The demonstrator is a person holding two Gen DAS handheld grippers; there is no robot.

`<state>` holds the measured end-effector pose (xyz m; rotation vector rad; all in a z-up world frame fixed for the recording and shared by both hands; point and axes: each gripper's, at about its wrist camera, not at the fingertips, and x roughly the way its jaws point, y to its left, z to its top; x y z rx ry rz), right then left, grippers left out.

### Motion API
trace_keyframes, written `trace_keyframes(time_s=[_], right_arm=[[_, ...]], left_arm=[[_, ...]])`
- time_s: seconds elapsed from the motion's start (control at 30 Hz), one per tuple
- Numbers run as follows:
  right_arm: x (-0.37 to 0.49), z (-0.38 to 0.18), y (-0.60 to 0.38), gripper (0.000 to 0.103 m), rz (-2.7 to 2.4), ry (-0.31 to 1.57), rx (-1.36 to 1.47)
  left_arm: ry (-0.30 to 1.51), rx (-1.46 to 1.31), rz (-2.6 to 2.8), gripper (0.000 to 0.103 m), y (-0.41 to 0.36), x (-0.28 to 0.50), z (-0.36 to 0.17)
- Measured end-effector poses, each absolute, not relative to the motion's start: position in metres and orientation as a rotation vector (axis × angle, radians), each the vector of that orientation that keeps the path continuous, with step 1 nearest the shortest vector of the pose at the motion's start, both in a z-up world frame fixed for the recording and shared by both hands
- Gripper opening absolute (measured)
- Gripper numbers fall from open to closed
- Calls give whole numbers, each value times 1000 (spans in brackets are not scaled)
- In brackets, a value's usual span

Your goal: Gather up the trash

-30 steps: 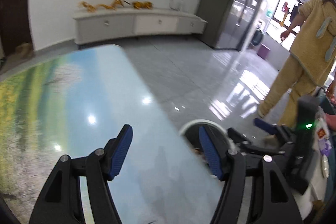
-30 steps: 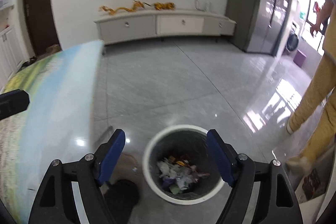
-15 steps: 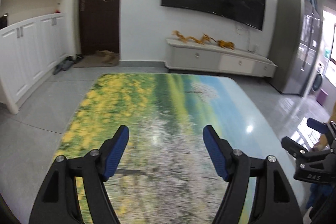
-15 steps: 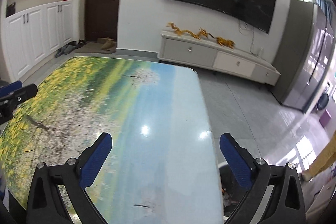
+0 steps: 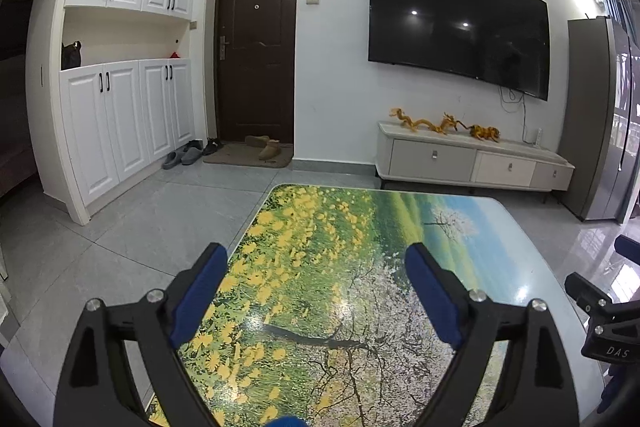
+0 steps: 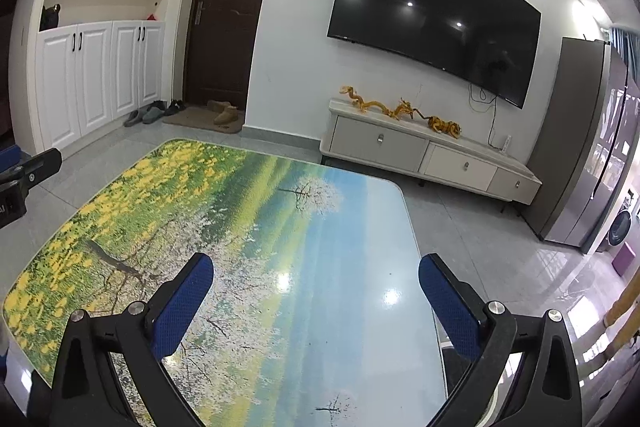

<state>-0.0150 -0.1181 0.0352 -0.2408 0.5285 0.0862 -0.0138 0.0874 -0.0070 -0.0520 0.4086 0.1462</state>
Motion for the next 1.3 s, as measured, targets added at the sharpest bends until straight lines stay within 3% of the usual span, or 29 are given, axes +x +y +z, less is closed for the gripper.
trace_keyframes(time_s=[0.07,0.13,0.6,1.3], right_arm=[[-19,40,-122,103,83,505,-220],[-27,45,-130,103,74,481,-196],[-41,52,-164,103,-19,421,-99],[-34,42,-175,103,-60,448,-95]], left_arm=[[398,-56,151,93,86,-20,-3],[385,-57,164,103,84,-26,2],[298,-9,247,103,68,-50,21],[321,-13,228,103,67,-45,13]])
